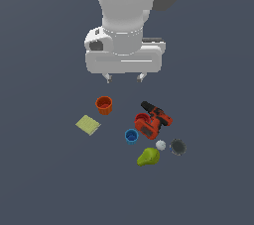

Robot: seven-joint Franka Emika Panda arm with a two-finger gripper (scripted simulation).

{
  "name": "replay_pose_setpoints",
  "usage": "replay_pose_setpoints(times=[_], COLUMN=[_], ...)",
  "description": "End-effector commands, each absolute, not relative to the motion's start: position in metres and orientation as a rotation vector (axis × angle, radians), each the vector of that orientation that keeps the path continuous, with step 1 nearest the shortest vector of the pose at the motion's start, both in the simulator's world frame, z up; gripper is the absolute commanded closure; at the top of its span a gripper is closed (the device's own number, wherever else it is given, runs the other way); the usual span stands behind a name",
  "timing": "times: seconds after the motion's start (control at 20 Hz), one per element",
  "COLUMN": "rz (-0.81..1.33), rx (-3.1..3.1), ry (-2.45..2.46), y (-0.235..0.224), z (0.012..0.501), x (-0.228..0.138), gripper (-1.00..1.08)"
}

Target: Pick up a designated object from a clutter of objects.

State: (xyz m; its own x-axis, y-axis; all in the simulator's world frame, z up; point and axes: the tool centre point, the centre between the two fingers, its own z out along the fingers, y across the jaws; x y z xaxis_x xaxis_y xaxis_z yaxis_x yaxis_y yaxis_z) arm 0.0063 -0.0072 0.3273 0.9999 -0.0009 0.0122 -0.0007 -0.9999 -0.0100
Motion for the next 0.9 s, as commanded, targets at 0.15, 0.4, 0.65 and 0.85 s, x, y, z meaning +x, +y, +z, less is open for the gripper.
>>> replay_pose_setpoints(times=[0.15, 0.4, 0.65, 0.85], rz=[-0.021, -0.029, -0.03, -0.03], rx=[-3.134, -3.145, -3.146, -3.146], ry=[-0.02, -0.117, -0.127, -0.097], y=[-0.003, 0.016, 0.018, 0.019], z=[0.327, 0.326, 0.325, 0.322], x=[0.007, 0.009, 0.009, 0.013], gripper=[-0.92, -0.92, -0.92, -0.92])
